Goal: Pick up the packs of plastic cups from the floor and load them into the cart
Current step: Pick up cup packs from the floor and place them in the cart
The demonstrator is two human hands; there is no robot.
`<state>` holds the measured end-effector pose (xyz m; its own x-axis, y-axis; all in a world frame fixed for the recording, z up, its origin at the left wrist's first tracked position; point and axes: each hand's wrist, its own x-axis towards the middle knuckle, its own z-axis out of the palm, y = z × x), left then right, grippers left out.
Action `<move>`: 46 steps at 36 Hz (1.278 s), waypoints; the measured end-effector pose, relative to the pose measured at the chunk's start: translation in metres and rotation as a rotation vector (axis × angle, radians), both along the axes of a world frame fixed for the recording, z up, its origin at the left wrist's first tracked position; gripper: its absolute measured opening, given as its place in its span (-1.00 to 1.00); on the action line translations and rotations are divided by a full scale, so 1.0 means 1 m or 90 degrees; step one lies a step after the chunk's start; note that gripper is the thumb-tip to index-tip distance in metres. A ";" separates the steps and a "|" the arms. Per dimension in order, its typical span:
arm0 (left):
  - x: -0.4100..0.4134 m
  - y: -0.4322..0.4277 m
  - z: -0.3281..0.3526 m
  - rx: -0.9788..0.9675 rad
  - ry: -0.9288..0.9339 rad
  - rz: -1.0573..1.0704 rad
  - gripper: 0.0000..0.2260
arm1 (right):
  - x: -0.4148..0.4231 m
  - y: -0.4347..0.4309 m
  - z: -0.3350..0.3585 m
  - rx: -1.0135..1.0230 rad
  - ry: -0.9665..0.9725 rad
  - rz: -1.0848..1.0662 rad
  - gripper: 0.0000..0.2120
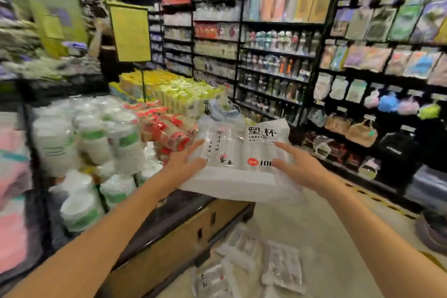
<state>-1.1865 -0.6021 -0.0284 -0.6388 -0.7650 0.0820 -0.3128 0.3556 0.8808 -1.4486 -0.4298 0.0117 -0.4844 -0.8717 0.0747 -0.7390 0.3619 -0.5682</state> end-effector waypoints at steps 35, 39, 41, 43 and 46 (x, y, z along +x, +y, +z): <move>0.636 0.186 0.019 0.027 0.058 0.867 -0.51 | 0.677 -0.199 -0.007 -0.022 -0.038 0.852 -0.48; 0.676 0.202 0.015 0.045 0.068 0.960 -0.48 | 0.742 -0.205 -0.017 -0.019 -0.038 0.934 -0.48; 0.692 0.209 0.010 0.053 0.091 0.986 -0.48 | 0.772 -0.209 -0.020 -0.019 -0.032 0.969 -0.47; 0.706 0.217 0.003 0.046 0.081 1.013 -0.49 | 0.799 -0.212 -0.020 -0.008 -0.042 1.005 -0.47; 0.719 0.223 -0.002 0.051 0.076 1.068 -0.49 | 0.835 -0.220 -0.022 -0.002 -0.038 1.066 -0.47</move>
